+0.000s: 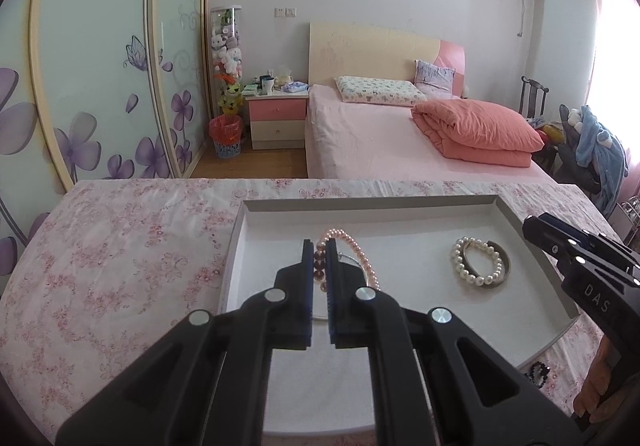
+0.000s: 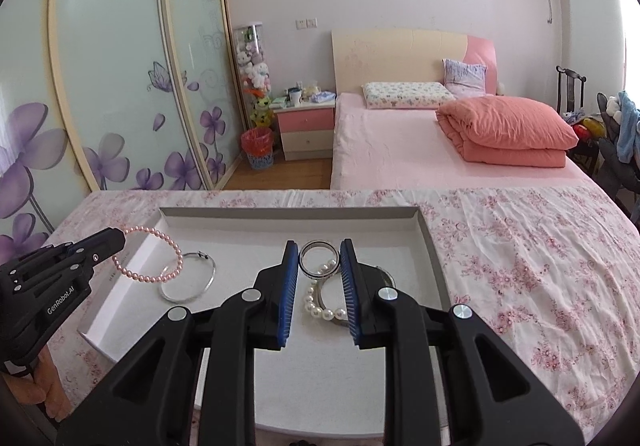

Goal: Organize jewelry
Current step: 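Carry the peach pearl bracelet and silver ring into the tray and open both grippers, then move both grippers back over the pink crystal and black beaded bracelets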

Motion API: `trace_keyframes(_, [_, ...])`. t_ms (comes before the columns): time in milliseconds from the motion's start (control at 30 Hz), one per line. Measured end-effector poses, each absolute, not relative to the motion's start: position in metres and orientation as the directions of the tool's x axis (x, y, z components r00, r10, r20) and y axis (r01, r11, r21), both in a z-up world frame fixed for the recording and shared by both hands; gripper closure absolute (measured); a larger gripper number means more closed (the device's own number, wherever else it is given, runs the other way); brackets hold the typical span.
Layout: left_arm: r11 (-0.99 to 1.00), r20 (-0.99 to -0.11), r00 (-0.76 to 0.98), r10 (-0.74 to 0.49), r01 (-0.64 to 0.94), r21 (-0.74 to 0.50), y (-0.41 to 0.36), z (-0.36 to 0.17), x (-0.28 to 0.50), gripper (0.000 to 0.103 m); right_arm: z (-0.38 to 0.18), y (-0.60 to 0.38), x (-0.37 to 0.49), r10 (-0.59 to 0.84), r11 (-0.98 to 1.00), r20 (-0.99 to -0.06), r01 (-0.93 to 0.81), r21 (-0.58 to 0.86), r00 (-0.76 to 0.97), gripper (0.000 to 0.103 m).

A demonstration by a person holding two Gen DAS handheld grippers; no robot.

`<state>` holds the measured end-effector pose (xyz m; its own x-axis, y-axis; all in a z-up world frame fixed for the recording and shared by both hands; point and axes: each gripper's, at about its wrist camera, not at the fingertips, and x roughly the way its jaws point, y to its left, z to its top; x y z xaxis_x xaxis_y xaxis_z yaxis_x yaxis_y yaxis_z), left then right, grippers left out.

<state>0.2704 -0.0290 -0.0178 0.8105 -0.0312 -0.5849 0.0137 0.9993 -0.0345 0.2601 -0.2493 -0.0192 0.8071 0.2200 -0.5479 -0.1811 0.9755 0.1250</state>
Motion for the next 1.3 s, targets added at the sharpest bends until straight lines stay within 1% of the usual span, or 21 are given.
trace_keyframes(133, [0.999, -0.604, 0.797, -0.033, 0.012, -0.038, -0.029, -0.027, 0.280, 0.096, -0.028, -0.248, 0.270, 0.221, 0.975, -0.576, -0.176, 0.133, 0.787, 0.080])
trace_keyframes(400, [0.999, -0.626, 0.779, -0.045, 0.023, -0.043, -0.031, -0.035, 0.292, 0.095, -0.035, -0.244, 0.279, 0.210, 0.978, -0.605, -0.166, 0.128, 0.768, 0.079])
trace_keyframes(433, [0.999, -0.628, 0.777, -0.050, 0.029, -0.043, -0.031, -0.037, 0.292, 0.093, -0.036, -0.244, 0.279, 0.214, 0.977, -0.607, -0.169, 0.131, 0.765, 0.077])
trace_keyframes(467, [0.999, -0.629, 0.775, -0.052, 0.032, -0.043, -0.032, -0.037, 0.292, 0.088, -0.036, -0.244, 0.279, 0.217, 0.976, -0.607, -0.171, 0.134, 0.764, 0.068])
trace_keyframes(500, [0.999, -0.631, 0.774, -0.052, 0.033, -0.042, -0.032, -0.038, 0.292, 0.086, -0.036, -0.245, 0.278, 0.216, 0.976, -0.604, -0.169, 0.134, 0.767, 0.064])
trace_keyframes(533, [0.999, -0.631, 0.774, -0.052, 0.033, -0.043, -0.032, -0.038, 0.292, 0.082, -0.036, -0.246, 0.278, 0.216, 0.976, -0.603, -0.170, 0.134, 0.768, 0.063])
trace_keyframes(700, [0.998, -0.637, 0.769, -0.052, 0.020, -0.057, -0.027, -0.039, 0.291, 0.080, -0.033, -0.251, 0.275, 0.211, 0.977, -0.597, -0.159, 0.140, 0.774, 0.063])
trace_keyframes(767, [0.998, -0.635, 0.772, -0.043, 0.011, -0.055, -0.025, -0.037, 0.289, 0.077, -0.031, -0.253, 0.273, 0.209, 0.978, -0.595, -0.155, 0.141, 0.776, 0.063])
trace_keyframes(967, [0.998, -0.624, 0.780, -0.040, 0.005, -0.057, -0.023, -0.030, 0.278, 0.074, -0.023, -0.259, 0.262, 0.204, 0.979, -0.581, -0.150, 0.139, 0.788, 0.063])
trace_keyframes(1300, [0.997, -0.611, 0.789, -0.060, 0.019, -0.072, -0.019, -0.019, 0.237, 0.065, -0.016, -0.274, 0.227, 0.196, 0.980, -0.577, -0.139, 0.142, 0.793, 0.063])
